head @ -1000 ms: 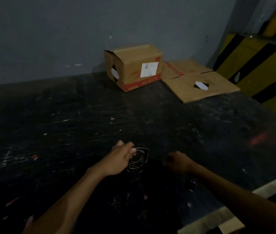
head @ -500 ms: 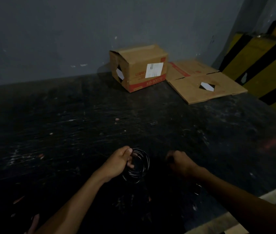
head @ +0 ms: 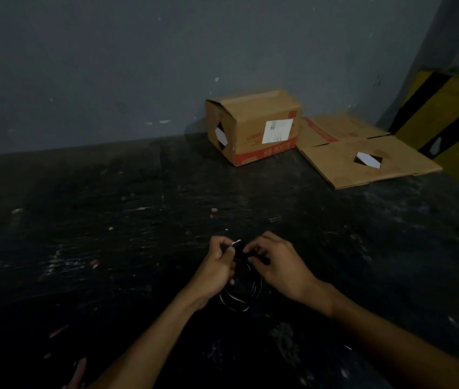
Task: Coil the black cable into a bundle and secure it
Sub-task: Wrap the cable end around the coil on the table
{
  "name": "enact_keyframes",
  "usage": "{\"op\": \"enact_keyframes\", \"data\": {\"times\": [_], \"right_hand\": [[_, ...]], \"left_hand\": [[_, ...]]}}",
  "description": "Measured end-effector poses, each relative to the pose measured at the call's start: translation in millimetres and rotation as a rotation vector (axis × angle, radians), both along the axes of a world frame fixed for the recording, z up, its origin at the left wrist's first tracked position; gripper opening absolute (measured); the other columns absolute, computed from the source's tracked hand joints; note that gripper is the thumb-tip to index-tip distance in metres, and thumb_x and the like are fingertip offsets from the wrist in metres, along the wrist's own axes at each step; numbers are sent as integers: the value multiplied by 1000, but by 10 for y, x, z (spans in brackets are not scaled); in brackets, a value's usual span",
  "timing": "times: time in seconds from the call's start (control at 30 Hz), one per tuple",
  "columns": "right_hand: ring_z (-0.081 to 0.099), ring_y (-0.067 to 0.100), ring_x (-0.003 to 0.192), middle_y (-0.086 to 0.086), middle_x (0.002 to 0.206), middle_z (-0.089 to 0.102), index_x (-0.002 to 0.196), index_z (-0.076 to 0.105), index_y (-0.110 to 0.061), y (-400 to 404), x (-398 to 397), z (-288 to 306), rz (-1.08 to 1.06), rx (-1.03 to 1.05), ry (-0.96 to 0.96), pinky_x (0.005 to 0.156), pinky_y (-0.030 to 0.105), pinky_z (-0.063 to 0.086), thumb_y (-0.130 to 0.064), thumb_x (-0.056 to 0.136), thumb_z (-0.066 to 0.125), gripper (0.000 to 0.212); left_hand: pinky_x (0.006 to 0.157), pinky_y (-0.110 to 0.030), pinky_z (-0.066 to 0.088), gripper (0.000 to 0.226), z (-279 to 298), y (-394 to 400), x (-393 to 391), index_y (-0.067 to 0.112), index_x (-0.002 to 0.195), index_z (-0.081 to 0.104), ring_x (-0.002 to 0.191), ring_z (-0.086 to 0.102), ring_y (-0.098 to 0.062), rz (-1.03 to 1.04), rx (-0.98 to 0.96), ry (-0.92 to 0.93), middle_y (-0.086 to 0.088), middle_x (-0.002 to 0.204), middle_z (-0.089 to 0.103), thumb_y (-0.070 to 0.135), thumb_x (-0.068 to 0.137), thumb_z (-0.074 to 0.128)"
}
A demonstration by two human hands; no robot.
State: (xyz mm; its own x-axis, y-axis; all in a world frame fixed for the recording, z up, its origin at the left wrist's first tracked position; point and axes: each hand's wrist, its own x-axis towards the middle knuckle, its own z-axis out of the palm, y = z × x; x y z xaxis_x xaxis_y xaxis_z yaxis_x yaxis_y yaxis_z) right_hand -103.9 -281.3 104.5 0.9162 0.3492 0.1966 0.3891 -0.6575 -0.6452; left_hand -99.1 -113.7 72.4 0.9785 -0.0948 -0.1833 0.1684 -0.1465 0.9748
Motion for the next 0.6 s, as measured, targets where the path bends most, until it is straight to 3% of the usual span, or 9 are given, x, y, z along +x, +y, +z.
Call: {"op": "enact_keyframes", "data": {"times": [0.13,0.23,0.43,0.6], "right_hand": [[56,-10,85,-18,94,55,105,71,-28,44,-28,-12,-37,48,-25,73,-1,38,-30,88,65,18],[56,-11,84,-19,91,56,101,71,-28,64,-35,-9,-79,79,-30,72,-2,39,-24,88,65,14],[57,-10,79,-18,85,58,111,62,-28,108,-47,-3,-184,188,-20,68,-1,41,-15,80,74,35],[57,-7,86,-15,90,56,109,67,-26,75,-49,24,-166,180,-104,72,3,44,-16,82,73,30]], "left_hand": [[52,-23,46,20,73,-14,-15,22,96,48,63,52,-12,40,-52,47,-6,80,53,38,101,39],[60,-30,46,20,104,-42,-42,20,95,47,72,51,-19,14,-30,-32,-8,84,53,39,100,44],[48,-23,41,13,142,-101,-8,16,90,49,52,46,-6,72,-29,-116,-2,71,50,23,100,47],[45,-22,39,22,160,-106,6,20,79,48,48,43,-5,79,-150,-93,4,62,49,30,98,52]]}}
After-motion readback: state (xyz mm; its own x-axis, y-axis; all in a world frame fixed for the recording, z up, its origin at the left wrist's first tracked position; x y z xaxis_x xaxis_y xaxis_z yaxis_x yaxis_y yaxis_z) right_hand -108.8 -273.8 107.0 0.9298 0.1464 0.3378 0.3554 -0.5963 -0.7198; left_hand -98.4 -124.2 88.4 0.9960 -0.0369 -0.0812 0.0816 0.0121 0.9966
